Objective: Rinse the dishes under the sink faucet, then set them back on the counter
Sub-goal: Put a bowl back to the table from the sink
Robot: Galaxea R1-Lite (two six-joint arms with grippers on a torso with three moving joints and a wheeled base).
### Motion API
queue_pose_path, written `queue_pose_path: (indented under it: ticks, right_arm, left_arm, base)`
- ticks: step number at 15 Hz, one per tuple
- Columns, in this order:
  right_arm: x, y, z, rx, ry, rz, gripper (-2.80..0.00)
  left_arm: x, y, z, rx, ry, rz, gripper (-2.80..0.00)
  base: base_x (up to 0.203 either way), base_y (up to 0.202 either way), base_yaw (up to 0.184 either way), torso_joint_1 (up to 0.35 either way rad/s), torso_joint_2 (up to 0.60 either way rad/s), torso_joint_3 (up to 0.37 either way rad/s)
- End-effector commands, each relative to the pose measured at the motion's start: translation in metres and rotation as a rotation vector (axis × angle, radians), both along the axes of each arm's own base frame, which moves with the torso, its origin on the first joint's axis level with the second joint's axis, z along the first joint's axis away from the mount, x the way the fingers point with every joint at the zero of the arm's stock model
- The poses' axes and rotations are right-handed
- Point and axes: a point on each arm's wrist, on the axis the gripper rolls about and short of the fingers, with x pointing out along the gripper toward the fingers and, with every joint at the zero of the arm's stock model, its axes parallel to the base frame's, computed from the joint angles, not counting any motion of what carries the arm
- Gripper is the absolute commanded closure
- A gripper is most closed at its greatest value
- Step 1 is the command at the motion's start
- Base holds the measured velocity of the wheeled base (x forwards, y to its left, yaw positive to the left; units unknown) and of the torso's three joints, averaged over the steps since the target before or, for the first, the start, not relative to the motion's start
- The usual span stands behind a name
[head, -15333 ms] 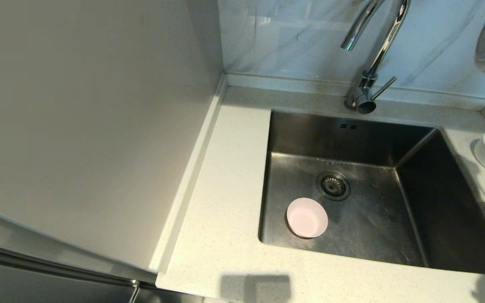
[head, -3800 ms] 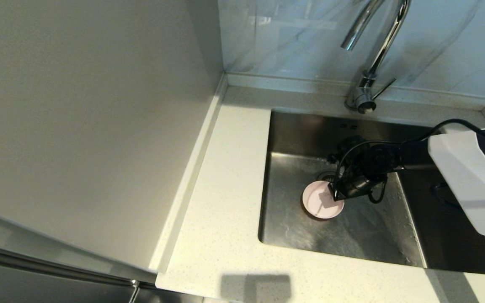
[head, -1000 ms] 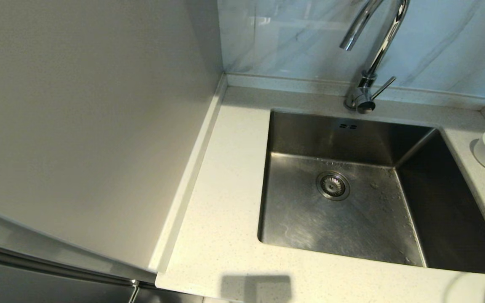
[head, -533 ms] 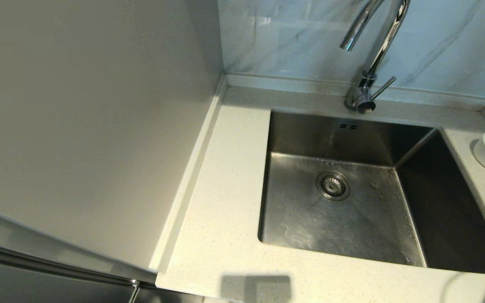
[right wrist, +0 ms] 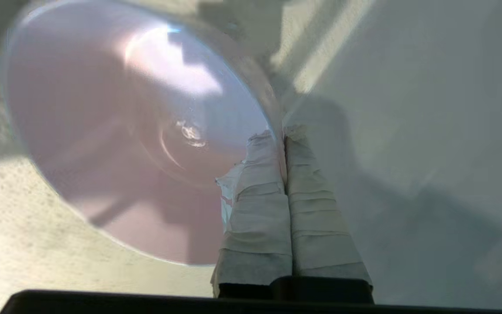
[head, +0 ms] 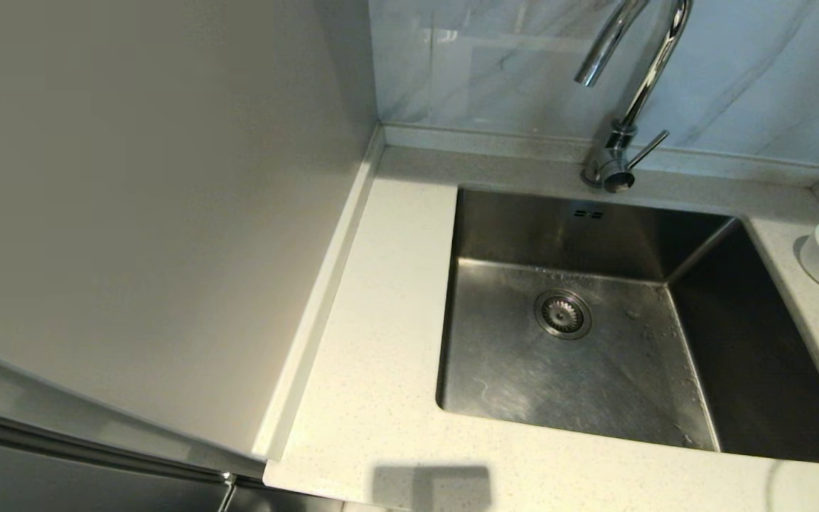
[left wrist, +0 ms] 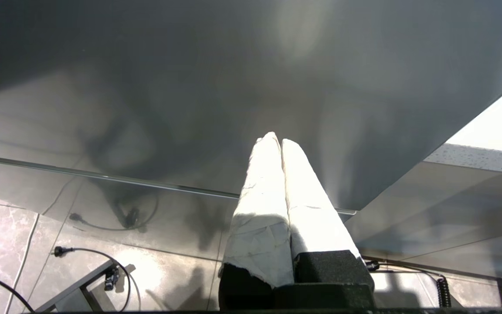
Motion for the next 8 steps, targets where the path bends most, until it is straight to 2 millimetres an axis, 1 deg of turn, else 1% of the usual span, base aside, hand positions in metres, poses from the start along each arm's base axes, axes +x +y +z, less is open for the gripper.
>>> queue_pose_path:
  ticks: [1, 3, 5, 6, 8]
  right_arm:
    - [-0.007, -0.021, -0.024, -0.014, 0.027, 0.084, 0.0]
    - [-0.01, -0.024, -0.037, -0.008, 0.033, 0.124, 0.0]
    - [-0.01, -0.023, -0.044, -0.025, 0.026, 0.16, 0.0]
    - [-0.011, -0.019, -0.043, -0.039, 0.016, 0.171, 0.0]
    - [-0.013, -0.004, -0.031, -0.079, 0.01, 0.171, 0.0]
  left_arm:
    - [0.0, 0.0, 0.0, -0.001, -0.004, 0.001, 0.0]
    - [0.0, 0.0, 0.0, -0.001, -0.004, 0.001, 0.0]
    - [0.0, 0.0, 0.0, -0.001, -0.004, 0.001, 0.0]
    - [0.0, 0.0, 0.0, 0.001, -0.003, 0.001, 0.0]
    - [0.0, 0.0, 0.0, -0.001, -0.004, 0.001, 0.0]
  base:
    - [0.0, 0.0, 0.0, 0.0, 0.0, 0.0]
    - [0.0, 0.0, 0.0, 0.0, 0.0, 0.0]
    - [0.0, 0.0, 0.0, 0.0, 0.0, 0.0]
    - [0.0, 0.0, 0.0, 0.0, 0.0, 0.0]
    - [0.0, 0.0, 0.0, 0.0, 0.0, 0.0]
